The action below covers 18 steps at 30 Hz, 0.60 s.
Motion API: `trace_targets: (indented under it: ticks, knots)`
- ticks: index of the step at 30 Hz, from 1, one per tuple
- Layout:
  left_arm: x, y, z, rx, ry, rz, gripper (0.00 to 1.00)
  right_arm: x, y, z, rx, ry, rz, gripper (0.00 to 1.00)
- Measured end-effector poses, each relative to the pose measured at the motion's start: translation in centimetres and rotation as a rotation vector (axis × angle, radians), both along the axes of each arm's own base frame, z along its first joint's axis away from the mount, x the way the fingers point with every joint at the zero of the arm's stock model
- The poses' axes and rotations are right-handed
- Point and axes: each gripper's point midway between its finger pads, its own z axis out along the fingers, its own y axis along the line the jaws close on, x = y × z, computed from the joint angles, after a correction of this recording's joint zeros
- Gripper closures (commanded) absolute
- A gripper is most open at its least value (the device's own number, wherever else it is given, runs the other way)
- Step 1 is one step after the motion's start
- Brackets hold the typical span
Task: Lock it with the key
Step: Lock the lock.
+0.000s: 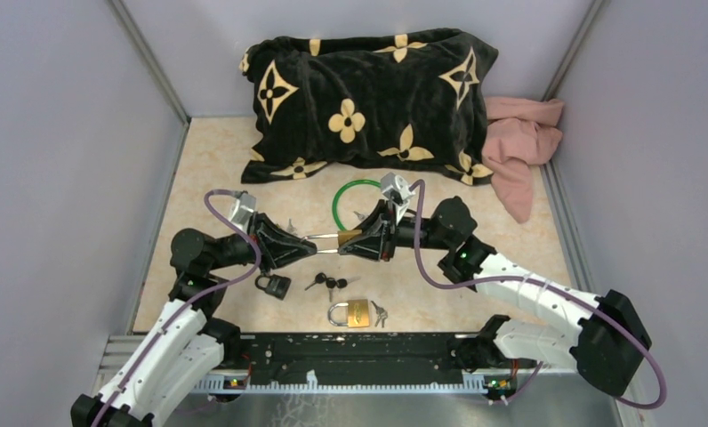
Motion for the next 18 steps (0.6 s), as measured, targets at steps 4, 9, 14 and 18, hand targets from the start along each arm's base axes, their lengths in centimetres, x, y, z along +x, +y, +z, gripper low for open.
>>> trace_targets:
  ticks: [4,9,14,18]
  knots:
    - [0.4,-0.1,0.2,-0.008,-0.010,0.012,1.00,0.3,0.3,-0.1,0.006,-0.004,-0.002,1.00]
    - [1.0,-0.3,0.6,-0.026,-0.025,0.038,1.00,0.8,0.3,0.1,0.027,-0.017,-0.030,1.00]
    - [2.3,-0.5,0.7,-0.041,-0.028,0.098,1.00,2.0,0.6,0.6,0.061,-0.025,-0.078,1.00]
    - [3.6,-0.8,0.4,-0.047,-0.015,0.159,1.00,3.1,0.9,0.9,0.086,-0.035,-0.124,1.00]
